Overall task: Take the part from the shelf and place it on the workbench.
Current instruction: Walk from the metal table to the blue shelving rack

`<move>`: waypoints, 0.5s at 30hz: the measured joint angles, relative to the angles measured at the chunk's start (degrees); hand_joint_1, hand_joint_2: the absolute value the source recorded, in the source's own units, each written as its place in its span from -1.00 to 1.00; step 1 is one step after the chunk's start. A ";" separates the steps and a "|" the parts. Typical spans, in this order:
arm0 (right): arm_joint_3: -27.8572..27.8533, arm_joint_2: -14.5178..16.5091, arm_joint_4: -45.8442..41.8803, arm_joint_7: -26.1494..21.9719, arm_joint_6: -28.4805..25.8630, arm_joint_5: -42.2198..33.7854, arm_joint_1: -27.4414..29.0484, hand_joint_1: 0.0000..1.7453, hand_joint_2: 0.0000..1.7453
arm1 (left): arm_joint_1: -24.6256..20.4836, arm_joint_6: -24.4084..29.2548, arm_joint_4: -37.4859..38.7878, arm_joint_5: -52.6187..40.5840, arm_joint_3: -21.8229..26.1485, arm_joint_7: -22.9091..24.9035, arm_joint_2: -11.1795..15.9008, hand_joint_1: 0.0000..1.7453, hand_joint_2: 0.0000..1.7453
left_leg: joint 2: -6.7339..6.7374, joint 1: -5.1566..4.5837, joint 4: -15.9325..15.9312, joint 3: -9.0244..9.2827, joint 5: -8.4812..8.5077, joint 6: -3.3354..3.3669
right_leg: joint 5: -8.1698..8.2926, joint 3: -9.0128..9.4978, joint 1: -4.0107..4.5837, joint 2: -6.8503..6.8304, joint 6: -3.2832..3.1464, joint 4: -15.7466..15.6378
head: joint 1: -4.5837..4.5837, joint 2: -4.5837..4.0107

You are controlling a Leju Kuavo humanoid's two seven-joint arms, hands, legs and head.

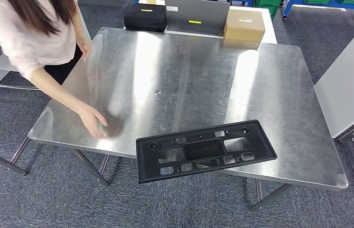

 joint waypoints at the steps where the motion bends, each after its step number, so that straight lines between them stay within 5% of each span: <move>1: 0.45 0.14 0.70 0.37 0.16 0.53 -0.19 -1.00 1.00 | -0.05 -0.08 0.00 0.00 -0.22 -0.63 0.27 -1.00 -1.00 | 0.00 0.00 0.00 0.00 0.00 0.00 | -0.01 0.00 0.00 0.00 0.00 0.00 | 0.00 0.00; 7: 2.22 0.60 2.74 0.89 0.16 1.53 -0.66 -1.00 1.00 | -0.17 -0.22 0.00 0.01 -0.89 -1.72 1.19 -1.00 -1.00 | 0.00 -0.03 0.00 -0.02 -0.01 -0.01 | -0.02 0.00 -0.01 0.00 -0.02 0.00 | 0.02 0.00; 11: 2.78 0.77 3.25 0.87 0.24 1.64 -0.70 -1.00 -1.00 | -0.18 -0.21 0.00 0.31 -0.95 -2.24 1.51 -1.00 -1.00 | -0.04 -0.21 -0.05 -0.02 -0.01 0.53 | 0.24 0.13 -0.37 -0.05 0.38 -0.37 | -0.01 0.00; 13: 3.11 0.91 3.38 0.69 0.39 1.74 -0.76 -1.00 -1.00 | -0.16 0.02 0.00 1.27 -0.88 -3.25 1.59 -1.00 -1.00 | -0.03 0.16 -1.01 0.39 0.58 1.18 | -0.13 0.25 -0.49 -0.05 0.64 0.04 | -0.01 0.00; 15: 3.40 1.09 3.51 0.47 0.59 1.85 -0.86 -1.00 -1.00 | -0.13 0.38 0.00 2.32 -0.75 -4.57 1.60 -1.00 -1.00 | 0.07 0.62 -1.95 0.63 1.29 1.43 | -2.85 -1.37 -0.37 0.09 0.11 4.18 | 0.07 0.00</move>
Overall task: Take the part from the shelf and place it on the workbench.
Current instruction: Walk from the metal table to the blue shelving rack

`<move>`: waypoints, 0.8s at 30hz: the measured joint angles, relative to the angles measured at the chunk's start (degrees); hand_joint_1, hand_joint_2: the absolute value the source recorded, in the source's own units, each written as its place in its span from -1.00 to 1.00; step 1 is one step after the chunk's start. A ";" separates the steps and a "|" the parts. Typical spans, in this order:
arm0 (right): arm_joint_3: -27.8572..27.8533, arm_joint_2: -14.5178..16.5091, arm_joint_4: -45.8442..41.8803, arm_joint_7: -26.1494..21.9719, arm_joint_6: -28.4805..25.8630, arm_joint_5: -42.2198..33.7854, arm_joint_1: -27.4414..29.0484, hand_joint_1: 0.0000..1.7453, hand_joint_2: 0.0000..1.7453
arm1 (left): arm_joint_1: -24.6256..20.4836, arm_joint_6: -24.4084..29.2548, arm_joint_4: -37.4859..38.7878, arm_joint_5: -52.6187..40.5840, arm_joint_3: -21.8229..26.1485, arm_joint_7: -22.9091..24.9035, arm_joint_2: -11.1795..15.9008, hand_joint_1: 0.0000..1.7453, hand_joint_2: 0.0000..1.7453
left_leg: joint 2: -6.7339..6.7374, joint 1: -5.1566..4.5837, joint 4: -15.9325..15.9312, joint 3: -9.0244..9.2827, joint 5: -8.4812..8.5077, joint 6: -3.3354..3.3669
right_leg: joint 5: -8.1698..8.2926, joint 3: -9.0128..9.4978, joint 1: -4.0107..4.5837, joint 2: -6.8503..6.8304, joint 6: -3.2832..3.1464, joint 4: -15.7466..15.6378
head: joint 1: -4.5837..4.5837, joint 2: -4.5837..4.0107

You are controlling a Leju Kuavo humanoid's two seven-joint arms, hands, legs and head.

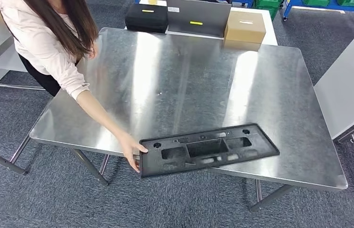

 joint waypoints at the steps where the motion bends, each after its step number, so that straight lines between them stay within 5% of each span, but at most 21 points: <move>1: 0.09 0.10 0.06 -0.06 0.08 0.01 -0.04 -1.00 -1.00 | 0.02 0.19 0.00 0.32 0.07 -0.55 0.02 -1.00 -1.00 | 0.02 -0.03 -0.08 -0.13 0.15 0.04 | -2.01 -1.70 -0.06 0.07 -0.31 3.66 | -0.01 0.00; 3: 0.19 0.31 0.18 -0.15 0.09 0.00 -0.05 -1.00 -1.00 | 0.08 0.51 0.00 0.62 0.21 -1.19 0.10 -1.00 -1.00 | 0.03 -0.03 0.01 -0.57 0.40 -0.14 | -4.97 -4.75 -0.18 0.14 -0.35 10.44 | -0.02 0.00; 4: 0.22 0.41 0.21 -0.21 0.07 -0.02 -0.05 -1.00 -1.00 | 0.11 0.67 0.00 0.67 0.29 -1.38 0.16 -1.00 -1.00 | 0.01 0.00 0.10 -0.82 0.55 -0.33 | -5.10 -5.08 -0.30 0.16 0.05 11.39 | -0.03 0.00; 5: 0.32 0.50 0.24 -0.35 0.04 -0.02 -0.08 -1.00 -1.00 | 0.13 0.68 0.00 0.73 0.37 -1.70 0.24 -1.00 -1.00 | -0.03 0.10 0.26 -1.09 0.70 -0.55 | -4.27 -4.32 -0.47 0.18 0.66 10.05 | -0.02 0.00; 8: 0.66 0.89 0.33 -1.38 0.15 -0.43 -0.39 -1.00 -1.00 | 0.16 0.07 -0.03 0.85 0.55 -3.07 0.90 -1.00 -1.00 | -0.15 0.35 1.53 -2.08 0.87 -1.64 | 0.19 0.93 -1.00 0.43 2.13 -0.39 | 0.14 -0.01; 13: 0.89 1.40 0.56 -2.88 0.08 -1.24 -0.84 -1.00 -1.00 | 0.21 -0.71 -0.07 0.78 0.67 -3.43 2.21 -1.00 -1.00 | -0.15 0.44 2.58 -2.97 1.10 -3.28 | 2.67 0.66 -0.67 0.49 -0.71 -2.10 | -0.20 -0.01; 16: 0.96 1.56 0.62 -3.46 -0.93 -1.95 -1.18 -1.00 -1.00 | 0.15 -1.29 -0.07 0.88 0.91 -3.28 2.76 -1.00 -1.00 | 0.33 0.83 9.18 -5.55 -4.93 -4.06 | 4.01 -0.46 -0.57 0.15 -2.47 -2.06 | -0.57 0.00; 18: 0.97 1.72 0.62 -3.73 -1.98 -2.30 -1.20 -1.00 -1.00 | -0.05 -2.10 -0.07 0.89 0.95 -3.07 3.07 -1.00 -1.00 | 0.43 0.90 16.56 -7.47 -9.56 -4.36 | 4.79 -1.48 -0.21 -0.16 -2.90 -1.99 | -0.67 0.00; 19: 1.00 1.85 0.62 -3.82 -2.42 -2.23 -1.19 -1.00 -1.00 | -0.12 -2.56 -0.07 0.83 0.95 -2.89 3.26 -1.00 -1.00 | 0.46 0.92 18.43 -7.40 -10.49 -4.33 | 5.17 -1.98 -0.03 -0.30 -2.94 -1.97 | -0.64 0.00; 21: 1.13 2.16 0.62 -3.86 -2.86 -1.87 -1.22 -1.00 -1.00 | -0.17 -3.07 -0.07 0.68 0.95 -2.61 3.62 -1.00 -1.00 | 0.50 0.85 15.47 -3.89 -9.33 -3.78 | 5.81 -2.74 0.31 -0.41 -2.91 -1.97 | -0.65 0.00; 24: 1.30 2.76 0.65 -3.78 -2.84 -1.59 -1.25 -1.00 -1.00 | -0.39 -3.13 -0.19 0.64 0.96 -2.97 4.07 -1.00 -1.00 | 0.96 0.20 3.80 4.32 -6.62 -2.15 | 6.58 -3.23 0.61 -0.51 -2.54 -1.96 | -0.59 0.00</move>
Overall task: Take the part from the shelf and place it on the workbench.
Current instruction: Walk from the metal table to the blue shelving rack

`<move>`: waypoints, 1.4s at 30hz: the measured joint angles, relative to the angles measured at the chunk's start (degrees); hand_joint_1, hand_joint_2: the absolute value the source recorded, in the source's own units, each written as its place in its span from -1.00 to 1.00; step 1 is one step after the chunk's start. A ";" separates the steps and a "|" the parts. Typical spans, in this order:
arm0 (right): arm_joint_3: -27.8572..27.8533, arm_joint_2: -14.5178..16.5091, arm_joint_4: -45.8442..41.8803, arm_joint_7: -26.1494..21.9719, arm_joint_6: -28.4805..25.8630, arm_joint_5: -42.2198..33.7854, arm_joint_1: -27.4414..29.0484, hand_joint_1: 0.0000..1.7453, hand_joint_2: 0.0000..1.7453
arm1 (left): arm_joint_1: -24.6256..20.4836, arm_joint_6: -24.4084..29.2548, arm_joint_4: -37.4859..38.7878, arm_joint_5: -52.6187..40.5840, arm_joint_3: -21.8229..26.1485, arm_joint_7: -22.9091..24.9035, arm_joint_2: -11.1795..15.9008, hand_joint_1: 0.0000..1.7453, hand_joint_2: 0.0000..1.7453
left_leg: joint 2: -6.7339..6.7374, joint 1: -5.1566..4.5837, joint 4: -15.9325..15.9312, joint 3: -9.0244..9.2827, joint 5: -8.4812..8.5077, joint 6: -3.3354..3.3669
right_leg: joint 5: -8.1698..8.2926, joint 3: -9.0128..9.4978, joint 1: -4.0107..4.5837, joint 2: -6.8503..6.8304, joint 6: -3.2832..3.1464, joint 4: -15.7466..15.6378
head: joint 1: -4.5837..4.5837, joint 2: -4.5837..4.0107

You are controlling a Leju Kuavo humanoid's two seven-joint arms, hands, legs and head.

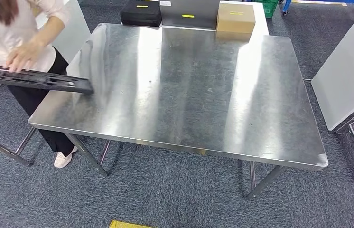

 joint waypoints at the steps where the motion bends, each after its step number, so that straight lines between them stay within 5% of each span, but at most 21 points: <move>1: 0.04 0.12 0.01 0.18 0.11 0.07 -0.01 -1.00 -1.00 | -0.08 0.05 -0.04 -0.07 -0.01 -0.23 0.09 -1.00 -1.00 | 0.19 -0.31 -1.83 1.12 0.20 0.36 | 0.23 -0.06 -0.02 -0.08 0.28 0.02 | -0.02 0.00; 5: 0.14 -0.06 0.01 1.58 0.62 -0.31 0.12 -1.00 -1.00 | -0.20 1.50 -0.06 -1.11 -0.06 -0.06 -0.53 -1.00 -1.00 | 0.46 -0.59 -3.24 0.58 2.05 1.29 | 0.19 -0.90 -0.14 -0.07 1.50 0.76 | -0.02 0.00; 9: 0.09 -0.82 0.02 2.32 1.25 -1.27 0.42 -1.00 -1.00 | -1.35 2.88 -0.08 -1.94 -0.31 0.89 -2.22 -1.00 -1.00 | 0.36 -0.49 -3.73 -2.31 4.70 1.93 | -7.94 -4.81 -0.20 0.72 0.71 11.81 | 0.50 0.00; 11: 0.05 -1.07 0.02 2.50 1.25 -1.49 0.47 -1.00 -1.00 | -1.60 2.97 -0.08 -2.14 -0.50 1.11 -2.74 -1.00 -1.00 | 0.40 -0.53 -3.62 -4.11 5.90 1.74 | -8.46 -4.46 -0.31 0.80 1.58 15.08 | 0.55 0.00; 12: 0.04 -1.16 0.02 2.60 1.25 -1.56 0.49 -1.00 -1.00 | -1.68 2.96 -0.08 -2.20 -0.58 1.21 -2.96 -1.00 -1.00 | 0.43 -0.49 -3.47 -5.01 6.48 1.59 | -7.28 -2.92 -0.39 0.81 2.29 13.98 | 0.56 0.00; 14: 0.01 -1.31 0.02 2.77 1.32 -1.68 0.44 -1.00 -1.00 | -1.87 2.94 -0.08 -2.30 -0.73 1.50 -3.18 -1.00 -1.00 | 0.41 -0.46 -2.81 -6.64 7.39 1.18 | -5.25 2.57 -0.58 0.89 3.16 6.68 | 0.61 0.00; 16: -0.02 -1.40 0.02 2.91 1.62 -1.63 0.36 -1.00 -1.00 | -1.99 2.93 -0.08 -2.35 -0.90 1.85 -3.18 -1.00 -1.00 | 0.37 -0.52 -2.06 -7.57 8.10 0.60 | -5.51 7.01 -0.37 1.13 2.73 -0.31 | 0.54 0.00; 19: -0.02 -1.50 0.03 3.44 2.59 -1.39 0.42 -1.00 -1.00 | -1.99 2.93 -0.10 -2.36 -1.01 2.12 -3.08 -1.00 -1.00 | 0.26 -0.39 -1.65 -7.91 9.00 -0.35 | -5.60 7.34 -0.26 1.19 1.51 -1.93 | 0.51 0.00; 20: -0.02 -1.53 0.04 3.69 2.96 -1.30 0.39 -1.00 -1.00 | -1.95 2.93 -0.10 -2.36 -1.01 2.16 -3.02 -1.00 -1.00 | 0.19 -0.27 -1.24 -8.15 8.34 -0.68 | -5.19 7.03 -0.44 1.09 0.97 -1.86 | 0.46 0.00; 22: -0.02 -1.61 0.06 4.04 3.44 -1.12 0.39 -1.00 -1.00 | -1.89 2.93 -0.10 -2.34 -1.01 2.21 -2.90 -1.00 -1.00 | 0.07 0.10 2.07 -9.11 3.99 -1.40 | -4.13 6.12 -0.81 0.79 -0.21 -1.92 | 0.25 0.00; 24: -0.02 -1.76 0.06 4.20 3.72 -1.03 0.45 -1.00 -1.00 | -1.90 2.95 -0.10 -2.34 -1.01 2.21 -2.89 -1.00 -1.00 | 0.08 0.53 8.55 -10.29 -1.42 -2.07 | -3.08 4.88 -0.54 0.52 -0.71 -1.81 | 0.08 0.00; 25: -0.02 -1.85 0.06 4.26 3.85 -1.01 0.46 -1.00 -1.00 | -1.90 2.95 -0.09 -2.34 -1.01 2.23 -2.89 -1.00 -1.00 | 0.08 0.74 11.42 -10.52 -2.55 -2.32 | -2.58 4.24 -0.45 0.42 -0.68 -1.68 | 0.07 0.00; 27: -0.02 -2.03 0.06 4.45 4.07 -1.02 0.45 -1.00 -1.00 | -1.93 2.95 -0.09 -2.33 -1.02 2.33 -2.89 -1.00 -1.00 | 0.08 1.16 12.46 -8.81 -1.08 -2.64 | -1.75 2.94 -0.42 0.33 -0.36 -1.17 | 0.06 0.00; 29: -0.01 -2.19 0.05 4.82 4.15 -0.94 0.44 -1.00 -1.00 | -2.07 2.99 -0.09 -2.33 -1.06 2.47 -2.91 -1.00 -1.00 | 0.07 1.52 6.41 -3.75 1.10 -2.76 | -1.19 1.72 -0.50 0.32 0.22 -0.49 | 0.03 0.00; 31: 0.07 -2.29 0.04 5.43 4.17 -0.74 0.38 -1.00 -1.00 | -2.32 3.08 -0.09 -2.33 -1.10 2.57 -2.95 -1.00 -1.00 | -0.06 1.33 0.18 0.26 0.91 -2.47 | -0.60 0.87 -0.50 0.27 1.01 -0.05 | 0.06 0.00; 35: 0.24 -2.43 0.04 7.20 4.54 -0.36 0.31 -1.00 -1.00 | -2.54 3.10 -0.10 -2.25 -1.11 2.48 -2.89 -1.00 -1.00 | 0.00 0.57 -2.05 -0.04 1.46 -0.51 | 0.27 -0.44 -0.59 0.28 2.57 0.35 | 0.10 0.00; 37: 0.26 -2.56 0.04 8.12 4.96 -0.36 0.42 -1.00 -1.00 | -2.58 2.67 -0.11 -2.13 -1.10 1.74 -2.76 -1.00 -1.00 | 0.19 0.53 -2.56 -1.01 2.56 0.84 | -2.37 -2.21 -0.53 0.52 2.25 3.58 | 0.28 0.00; 39: 0.27 -2.59 0.04 8.78 5.22 -0.51 0.44 -1.00 0.00 | -2.47 2.13 -0.14 -1.99 -1.10 0.59 -2.39 -1.00 -1.00 | 0.26 0.28 -2.56 -2.39 3.52 1.48 | -6.70 -4.91 -0.60 0.71 1.52 10.78 | 0.44 0.00; 41: 0.27 -2.61 0.04 9.06 5.22 -0.81 0.49 -1.00 1.00 | -2.25 1.91 -0.16 -1.87 -1.09 -0.12 -2.05 -1.00 -1.00 | 0.33 0.07 -2.53 -3.68 4.48 1.58 | -8.45 -6.05 -0.62 0.80 1.73 16.06 | 0.44 0.00; 42: 0.27 -2.63 0.04 9.11 5.20 -1.00 0.51 -1.00 1.00 | -2.15 1.90 -0.16 -1.83 -1.09 -0.24 -1.95 -1.00 -1.00 | 0.34 0.00 -2.51 -4.21 4.91 1.53 | -7.87 -5.14 -0.61 0.82 2.15 15.79 | 0.44 0.00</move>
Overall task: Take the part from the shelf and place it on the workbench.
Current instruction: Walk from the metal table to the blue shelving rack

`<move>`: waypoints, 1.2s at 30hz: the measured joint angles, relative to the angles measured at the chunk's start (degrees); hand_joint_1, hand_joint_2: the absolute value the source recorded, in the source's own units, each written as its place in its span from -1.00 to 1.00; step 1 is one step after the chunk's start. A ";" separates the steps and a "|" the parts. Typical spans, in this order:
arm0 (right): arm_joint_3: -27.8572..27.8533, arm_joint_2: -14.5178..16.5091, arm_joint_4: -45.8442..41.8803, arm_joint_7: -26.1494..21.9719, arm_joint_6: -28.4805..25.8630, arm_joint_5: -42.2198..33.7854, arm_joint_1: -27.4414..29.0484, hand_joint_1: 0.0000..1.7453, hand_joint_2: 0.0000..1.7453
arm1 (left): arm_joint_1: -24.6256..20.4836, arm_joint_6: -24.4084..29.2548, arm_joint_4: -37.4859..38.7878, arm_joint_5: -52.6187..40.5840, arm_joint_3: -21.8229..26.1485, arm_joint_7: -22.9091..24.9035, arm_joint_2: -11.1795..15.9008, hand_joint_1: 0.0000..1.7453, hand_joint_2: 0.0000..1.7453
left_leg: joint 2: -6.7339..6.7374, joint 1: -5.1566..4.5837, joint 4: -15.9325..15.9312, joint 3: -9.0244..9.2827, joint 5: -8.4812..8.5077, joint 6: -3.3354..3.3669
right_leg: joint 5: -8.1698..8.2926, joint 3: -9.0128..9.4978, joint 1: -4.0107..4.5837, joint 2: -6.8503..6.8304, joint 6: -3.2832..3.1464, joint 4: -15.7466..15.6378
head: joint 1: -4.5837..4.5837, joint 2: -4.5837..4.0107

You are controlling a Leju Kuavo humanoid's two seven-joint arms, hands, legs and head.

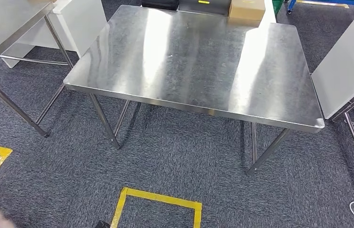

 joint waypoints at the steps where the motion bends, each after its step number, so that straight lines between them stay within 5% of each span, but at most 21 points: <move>1: 0.00 -0.04 0.00 0.04 -0.04 -0.17 -0.01 -1.00 1.00 | 0.08 0.00 0.00 0.04 0.01 -0.05 0.08 -1.00 -1.00 | -0.02 -0.05 0.01 -0.44 0.39 -0.10 | 1.16 2.10 0.01 0.01 0.42 -2.61 | 0.00 0.00; 4: 0.00 -0.17 0.00 0.05 -0.13 -0.62 -0.24 -1.00 1.00 | 0.17 0.00 0.01 0.06 0.03 -0.03 0.15 -1.00 -1.00 | -0.06 -0.27 0.16 -1.30 1.42 -0.73 | 3.45 10.25 0.35 0.06 0.50 -15.00 | 0.00 0.00; 6: 0.00 -0.19 0.00 0.06 -0.16 -0.92 -0.31 -1.00 0.00 | 0.20 -0.01 0.01 0.06 0.03 0.07 0.16 -1.00 -1.00 | -0.01 -0.42 0.25 -1.55 1.96 -1.31 | 3.42 11.52 0.74 0.13 0.01 -18.05 | -0.03 0.00; 8: -0.03 -0.05 0.01 0.06 -0.17 -1.23 -0.22 -1.00 -1.00 | 0.26 0.02 0.00 0.05 0.03 0.27 0.25 -1.00 -1.00 | -0.04 -0.32 0.60 -1.79 1.93 -1.89 | 3.84 11.03 0.23 0.13 -0.72 -18.27 | -0.07 0.00; 11: -0.09 0.01 0.01 0.00 -0.19 -1.67 -0.21 -1.00 -1.00 | 0.29 0.72 -0.01 0.04 0.03 1.30 0.14 -1.00 -1.00 | -0.19 0.20 6.73 -4.13 -3.26 -3.01 | 4.68 10.50 -0.46 0.05 -2.17 -18.46 | -0.48 0.00; 13: -0.14 -0.04 0.01 -0.08 -0.19 -1.82 -0.15 -1.00 -1.00 | 0.26 1.25 -0.01 0.04 0.03 2.08 -0.20 -1.00 -1.00 | -0.21 0.79 14.00 -6.47 -7.47 -3.80 | 5.08 10.18 -0.49 0.22 -2.46 -18.41 | -0.62 0.00; 14: -0.17 -0.04 0.02 -0.10 -0.16 -1.86 -0.11 -1.00 -1.00 | 0.25 1.38 -0.01 0.03 0.03 2.35 -0.35 -1.00 -1.00 | -0.22 1.17 16.12 -6.86 -8.13 -4.17 | 5.26 10.11 -0.56 0.45 -2.37 -18.35 | -0.62 0.00; 16: -0.21 -0.03 0.02 -0.15 -0.06 -1.88 -0.07 -1.00 -1.00 | 0.23 1.43 -0.01 0.03 0.03 2.60 -0.54 -1.00 -1.00 | -0.29 1.97 14.34 -4.77 -6.06 -4.86 | 5.46 10.10 -0.86 1.22 -2.09 -18.18 | -0.63 0.00; 19: -0.22 -0.01 0.02 -0.21 0.08 -1.87 -0.28 -1.00 -1.00 | 0.26 1.46 0.02 0.04 0.03 2.64 -0.66 -1.00 -1.00 | -2.65 2.84 4.50 1.25 -1.57 -5.47 | 5.41 9.57 -1.16 2.80 -1.28 -17.60 | -0.67 0.00; 21: -0.22 0.00 0.02 -0.23 0.11 -1.89 -0.45 -1.00 -1.00 | 0.26 1.47 0.03 0.03 0.02 2.62 -0.71 -1.00 -1.00 | -3.73 2.65 2.40 2.27 -1.55 -5.16 | 5.66 8.79 -1.09 3.84 -0.27 -17.36 | -0.67 0.00; 24: -0.22 -0.04 0.02 -0.23 0.15 -1.92 -0.32 -1.00 -1.00 | -0.23 1.53 -0.01 0.03 0.03 2.60 -0.82 -1.00 -1.00 | -1.99 2.26 0.88 2.16 -1.91 -3.65 | 5.50 7.19 -1.07 4.01 0.90 -16.37 | -0.60 0.00; 28: -0.22 -0.04 0.02 -0.23 0.28 -1.99 -0.34 -1.00 -1.00 | -0.41 1.70 -0.03 -0.03 0.03 2.61 -0.93 -1.00 -1.00 | 0.61 1.68 -0.15 1.99 -1.63 -1.83 | 0.40 0.38 -0.89 1.47 0.06 -3.50 | -0.27 0.00; 30: -0.22 -0.10 0.02 -0.25 0.30 -2.05 -0.20 -1.00 -1.00 | -0.42 1.70 -0.03 -0.06 0.03 2.62 -1.01 -1.00 -1.00 | 1.90 1.25 -0.14 1.96 -1.58 -1.66 | 0.12 -1.02 -0.83 1.23 0.39 -0.51 | -0.29 0.00; 33: -0.24 -0.26 0.02 -0.38 0.40 -2.17 -0.13 -1.00 -1.00 | -0.49 1.66 -0.03 -0.12 0.03 2.64 -1.12 -1.00 -1.00 | 3.61 0.89 -0.11 2.24 -1.60 -1.71 | 4.34 4.24 -0.63 -0.92 1.21 -10.62 | -0.23 0.00; 36: -0.24 -0.30 0.02 -0.73 0.96 -2.10 -0.32 -1.00 -1.00 | -0.49 0.78 -0.03 -0.31 0.02 2.37 -0.99 -1.00 -1.00 | 4.92 0.37 0.03 2.42 -1.75 -2.26 | 6.26 7.15 0.15 -2.68 0.30 -16.94 | -0.28 0.00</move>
